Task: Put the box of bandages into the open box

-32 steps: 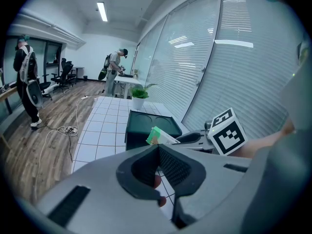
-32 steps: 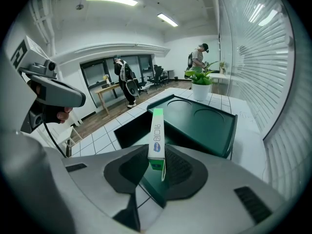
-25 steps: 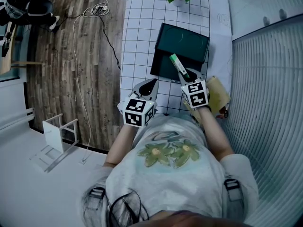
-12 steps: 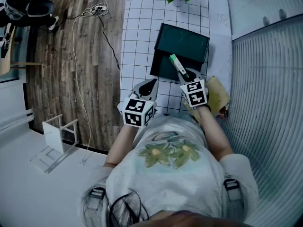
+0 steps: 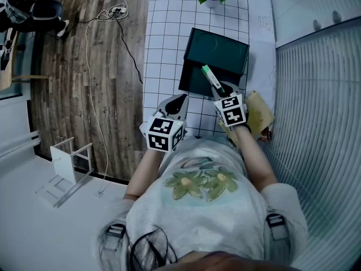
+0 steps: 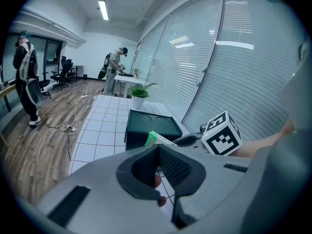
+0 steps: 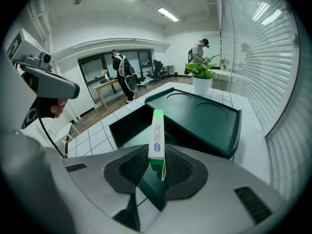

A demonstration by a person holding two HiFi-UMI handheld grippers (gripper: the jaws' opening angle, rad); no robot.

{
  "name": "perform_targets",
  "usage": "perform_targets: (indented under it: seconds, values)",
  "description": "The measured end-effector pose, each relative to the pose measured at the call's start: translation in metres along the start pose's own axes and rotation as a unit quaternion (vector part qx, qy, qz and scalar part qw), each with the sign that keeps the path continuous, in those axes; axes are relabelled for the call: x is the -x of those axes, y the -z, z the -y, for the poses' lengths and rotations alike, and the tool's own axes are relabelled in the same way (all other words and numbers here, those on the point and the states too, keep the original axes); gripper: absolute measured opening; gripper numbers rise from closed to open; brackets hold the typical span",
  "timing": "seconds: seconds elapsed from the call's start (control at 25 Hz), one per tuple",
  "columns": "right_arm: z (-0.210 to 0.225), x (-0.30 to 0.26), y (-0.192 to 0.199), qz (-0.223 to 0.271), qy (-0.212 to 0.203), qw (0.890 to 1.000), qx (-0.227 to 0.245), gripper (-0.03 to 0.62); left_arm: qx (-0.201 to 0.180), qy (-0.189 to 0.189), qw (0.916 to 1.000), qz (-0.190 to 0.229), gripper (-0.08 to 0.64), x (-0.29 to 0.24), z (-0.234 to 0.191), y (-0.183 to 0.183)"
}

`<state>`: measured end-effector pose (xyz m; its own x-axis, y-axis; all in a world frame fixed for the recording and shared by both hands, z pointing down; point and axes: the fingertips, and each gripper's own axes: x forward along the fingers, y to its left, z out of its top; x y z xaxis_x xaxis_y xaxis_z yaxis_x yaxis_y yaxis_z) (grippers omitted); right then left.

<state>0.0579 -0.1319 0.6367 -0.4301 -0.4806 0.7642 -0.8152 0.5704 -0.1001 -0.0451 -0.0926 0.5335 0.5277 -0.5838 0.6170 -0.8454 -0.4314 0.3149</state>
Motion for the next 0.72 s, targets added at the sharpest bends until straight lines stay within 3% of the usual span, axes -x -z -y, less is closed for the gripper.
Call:
perform_targets:
  seconds: [0.72]
  values:
    - [-0.0024,-0.0068,0.0028,-0.009,-0.004,1.0,0.011,0.095,0.002,0.001,1.0,-0.001,0.008,-0.0019,-0.0013,0.001]
